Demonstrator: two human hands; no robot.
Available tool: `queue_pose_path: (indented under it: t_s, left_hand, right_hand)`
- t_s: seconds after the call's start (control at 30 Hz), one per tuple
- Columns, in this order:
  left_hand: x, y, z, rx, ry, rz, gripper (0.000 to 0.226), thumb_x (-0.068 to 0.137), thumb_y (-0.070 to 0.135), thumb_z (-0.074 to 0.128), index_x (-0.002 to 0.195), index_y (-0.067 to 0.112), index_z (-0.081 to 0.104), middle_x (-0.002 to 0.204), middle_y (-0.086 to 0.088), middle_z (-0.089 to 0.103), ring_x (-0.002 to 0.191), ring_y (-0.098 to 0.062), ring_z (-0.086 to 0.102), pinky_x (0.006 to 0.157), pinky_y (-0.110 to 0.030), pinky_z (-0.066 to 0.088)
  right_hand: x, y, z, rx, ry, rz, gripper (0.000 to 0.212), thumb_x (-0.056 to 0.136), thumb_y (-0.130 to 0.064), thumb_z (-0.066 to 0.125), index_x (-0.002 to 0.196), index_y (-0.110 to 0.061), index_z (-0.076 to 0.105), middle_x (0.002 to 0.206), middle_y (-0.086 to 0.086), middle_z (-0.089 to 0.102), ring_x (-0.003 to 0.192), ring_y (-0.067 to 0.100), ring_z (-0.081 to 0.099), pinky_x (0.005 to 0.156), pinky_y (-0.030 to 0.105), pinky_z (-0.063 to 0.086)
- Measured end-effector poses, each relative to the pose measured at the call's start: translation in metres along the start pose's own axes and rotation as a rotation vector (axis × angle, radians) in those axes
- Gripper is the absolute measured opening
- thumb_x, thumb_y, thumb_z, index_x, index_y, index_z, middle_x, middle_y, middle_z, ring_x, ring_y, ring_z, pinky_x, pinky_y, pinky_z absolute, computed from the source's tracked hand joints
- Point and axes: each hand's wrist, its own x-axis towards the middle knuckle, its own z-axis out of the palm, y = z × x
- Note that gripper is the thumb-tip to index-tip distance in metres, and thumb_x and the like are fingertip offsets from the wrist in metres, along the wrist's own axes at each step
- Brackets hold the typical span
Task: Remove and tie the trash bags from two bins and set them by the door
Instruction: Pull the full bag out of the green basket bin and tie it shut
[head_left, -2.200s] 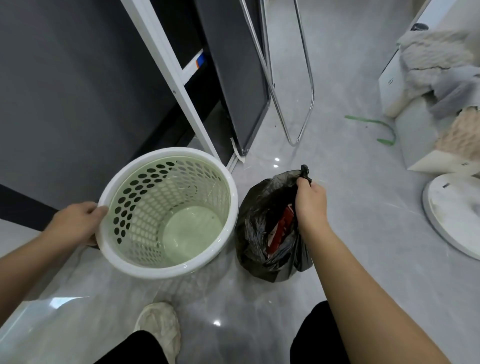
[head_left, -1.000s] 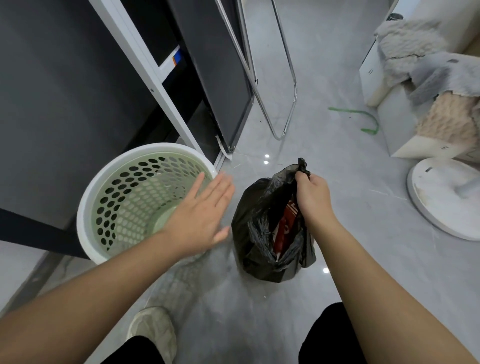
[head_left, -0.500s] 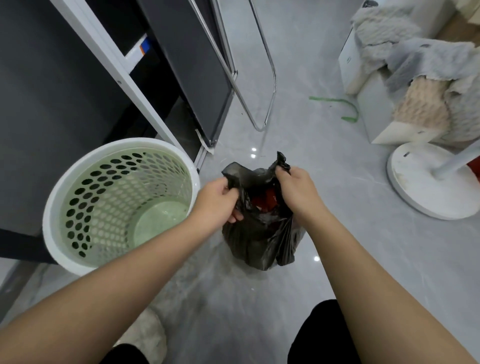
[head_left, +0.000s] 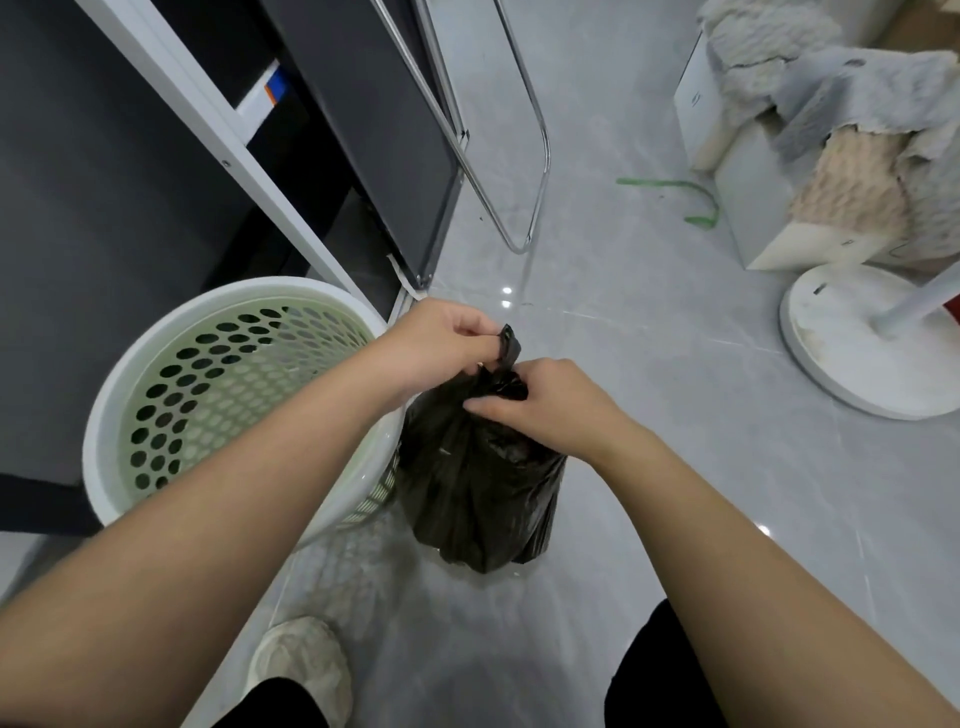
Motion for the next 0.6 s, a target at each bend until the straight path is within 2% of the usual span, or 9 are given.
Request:
queue_pose_path:
  t_s: [0.1, 0.17, 0.23, 0.3, 0.37, 0.4, 0.43, 0.5, 0.6]
  left_hand:
    - [-0.003, 0.000, -0.002, -0.023, -0.070, 0.021, 0.015, 0.085, 0.011, 0.065, 0.074, 0.018, 0.070, 0.055, 0.015, 0.061, 0.048, 0.005, 0.049, 0.047, -0.006, 0.037]
    - [-0.005, -0.003, -0.006, -0.008, -0.068, 0.033, 0.015, 0.087, 0.011, 0.062, 0.077, 0.018, 0.071, 0.061, 0.013, 0.063, 0.052, 0.003, 0.049, 0.052, -0.011, 0.039]
    - [-0.005, -0.010, -0.010, -0.023, -0.005, 0.026, 0.020, 0.088, 0.010, 0.057, 0.078, 0.020, 0.071, 0.065, 0.009, 0.063, 0.056, -0.002, 0.049, 0.056, -0.018, 0.038]
    - [-0.002, -0.022, -0.012, -0.014, 0.084, 0.006, 0.031, 0.087, 0.002, 0.049, 0.089, 0.024, 0.071, 0.075, 0.002, 0.064, 0.060, -0.009, 0.050, 0.058, -0.021, 0.039]
    - [-0.002, -0.034, -0.011, 0.226, 0.091, 0.031, 0.044, 0.086, -0.004, 0.043, 0.114, 0.021, 0.065, 0.090, 0.002, 0.060, 0.063, -0.011, 0.050, 0.060, -0.020, 0.040]
    - [-0.005, -0.039, -0.008, 0.393, 0.042, 0.076, 0.048, 0.085, -0.002, 0.047, 0.126, 0.021, 0.057, 0.097, 0.003, 0.055, 0.067, -0.010, 0.050, 0.062, -0.019, 0.041]
    - [-0.008, -0.042, -0.002, 0.537, -0.026, 0.128, 0.056, 0.084, 0.006, 0.056, 0.137, 0.023, 0.046, 0.103, 0.003, 0.049, 0.074, -0.010, 0.050, 0.067, -0.019, 0.042]
    - [-0.012, -0.048, 0.010, 0.671, -0.103, 0.185, 0.078, 0.074, 0.034, 0.071, 0.141, 0.030, 0.032, 0.109, 0.006, 0.040, 0.093, -0.011, 0.049, 0.081, -0.026, 0.044]
    - [-0.003, -0.054, 0.032, 0.564, -0.054, 0.206, 0.082, 0.053, 0.060, 0.072, 0.125, 0.038, 0.040, 0.113, 0.007, 0.043, 0.107, -0.013, 0.051, 0.089, -0.035, 0.049]
  right_hand:
    - [0.001, -0.001, 0.000, -0.047, 0.051, 0.006, 0.035, 0.089, -0.049, 0.054, 0.060, -0.031, 0.045, 0.060, -0.008, 0.051, 0.066, 0.019, 0.054, 0.058, 0.032, 0.041]
    - [0.002, 0.000, 0.000, -0.053, 0.023, 0.013, 0.034, 0.093, -0.038, 0.048, 0.061, -0.026, 0.045, 0.062, -0.004, 0.051, 0.068, 0.024, 0.055, 0.058, 0.033, 0.041]
    - [0.001, 0.000, -0.001, -0.025, 0.006, 0.011, 0.032, 0.095, -0.032, 0.044, 0.065, -0.019, 0.047, 0.063, -0.001, 0.052, 0.066, 0.025, 0.054, 0.058, 0.034, 0.041]
    - [-0.001, 0.001, -0.003, -0.010, 0.018, 0.005, 0.029, 0.096, -0.029, 0.041, 0.073, -0.014, 0.052, 0.065, 0.001, 0.053, 0.066, 0.025, 0.054, 0.059, 0.035, 0.042]
    - [-0.002, 0.001, -0.007, -0.008, 0.052, -0.013, 0.026, 0.096, -0.027, 0.039, 0.082, -0.011, 0.055, 0.071, 0.004, 0.058, 0.072, 0.028, 0.058, 0.064, 0.038, 0.047]
    - [-0.003, 0.000, -0.010, -0.009, 0.074, -0.030, 0.025, 0.096, -0.027, 0.039, 0.087, -0.011, 0.056, 0.076, 0.006, 0.061, 0.075, 0.029, 0.059, 0.068, 0.040, 0.050]
    - [-0.005, -0.001, -0.012, -0.005, 0.095, -0.048, 0.024, 0.095, -0.026, 0.039, 0.091, -0.011, 0.058, 0.081, 0.008, 0.064, 0.078, 0.030, 0.060, 0.072, 0.042, 0.051]
    - [-0.007, -0.004, -0.017, 0.018, 0.133, -0.086, 0.022, 0.094, -0.023, 0.039, 0.094, -0.013, 0.058, 0.085, 0.008, 0.066, 0.080, 0.029, 0.061, 0.075, 0.045, 0.051]
    - [-0.012, -0.011, -0.022, 0.049, 0.198, -0.143, 0.016, 0.091, -0.017, 0.041, 0.084, -0.015, 0.055, 0.077, 0.004, 0.062, 0.076, 0.028, 0.059, 0.072, 0.044, 0.050]
